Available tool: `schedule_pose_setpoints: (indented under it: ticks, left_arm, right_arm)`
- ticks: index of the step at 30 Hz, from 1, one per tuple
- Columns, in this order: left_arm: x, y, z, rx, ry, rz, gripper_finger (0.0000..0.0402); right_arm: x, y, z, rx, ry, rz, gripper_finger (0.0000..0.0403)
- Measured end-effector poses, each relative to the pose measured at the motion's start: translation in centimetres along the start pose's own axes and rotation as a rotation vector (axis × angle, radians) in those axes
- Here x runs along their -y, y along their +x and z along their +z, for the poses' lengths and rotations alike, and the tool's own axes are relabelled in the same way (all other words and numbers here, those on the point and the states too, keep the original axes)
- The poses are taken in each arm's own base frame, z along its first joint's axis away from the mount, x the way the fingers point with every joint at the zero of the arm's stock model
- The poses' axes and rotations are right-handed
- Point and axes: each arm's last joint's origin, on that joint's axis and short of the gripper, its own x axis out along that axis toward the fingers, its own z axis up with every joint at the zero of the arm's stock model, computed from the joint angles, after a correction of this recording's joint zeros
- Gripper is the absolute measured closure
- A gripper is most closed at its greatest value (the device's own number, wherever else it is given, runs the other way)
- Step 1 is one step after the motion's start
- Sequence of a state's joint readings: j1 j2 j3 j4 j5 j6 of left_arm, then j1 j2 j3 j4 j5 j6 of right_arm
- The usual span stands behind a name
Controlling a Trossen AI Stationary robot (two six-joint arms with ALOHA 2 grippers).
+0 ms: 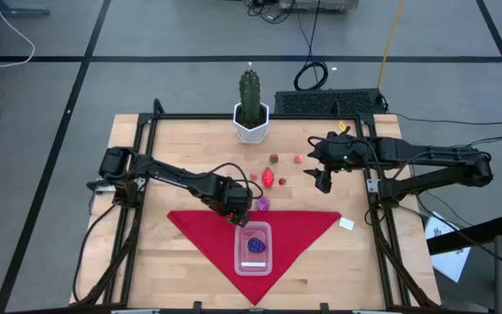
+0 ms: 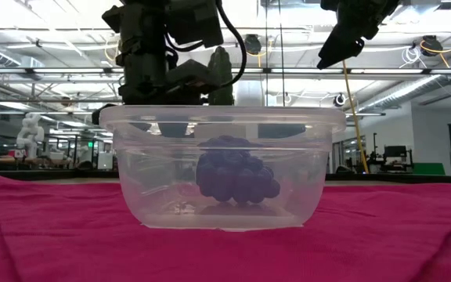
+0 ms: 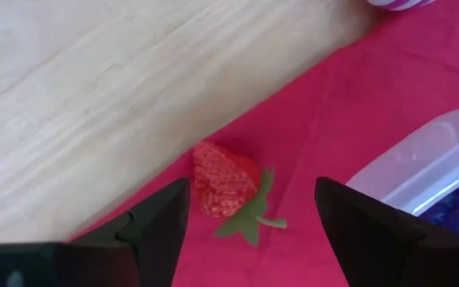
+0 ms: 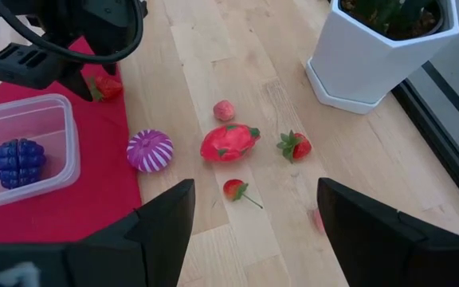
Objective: Pick and placing Produce into tupperware
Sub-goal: Put the left strawberry into the transparent bin
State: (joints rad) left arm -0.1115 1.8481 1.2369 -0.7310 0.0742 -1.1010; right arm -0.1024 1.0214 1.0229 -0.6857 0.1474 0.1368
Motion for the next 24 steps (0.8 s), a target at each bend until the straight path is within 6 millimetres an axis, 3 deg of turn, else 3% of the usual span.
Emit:
schedule_pose_setpoints:
  ticks: [24]
  left_arm:
    - [-0.27,0.49,-0.04,-0.021,-0.008,0.034,0.0126]
  right_arm:
    - [0.00,0.00,0.00,0.000,0.000,0.000,0.0149]
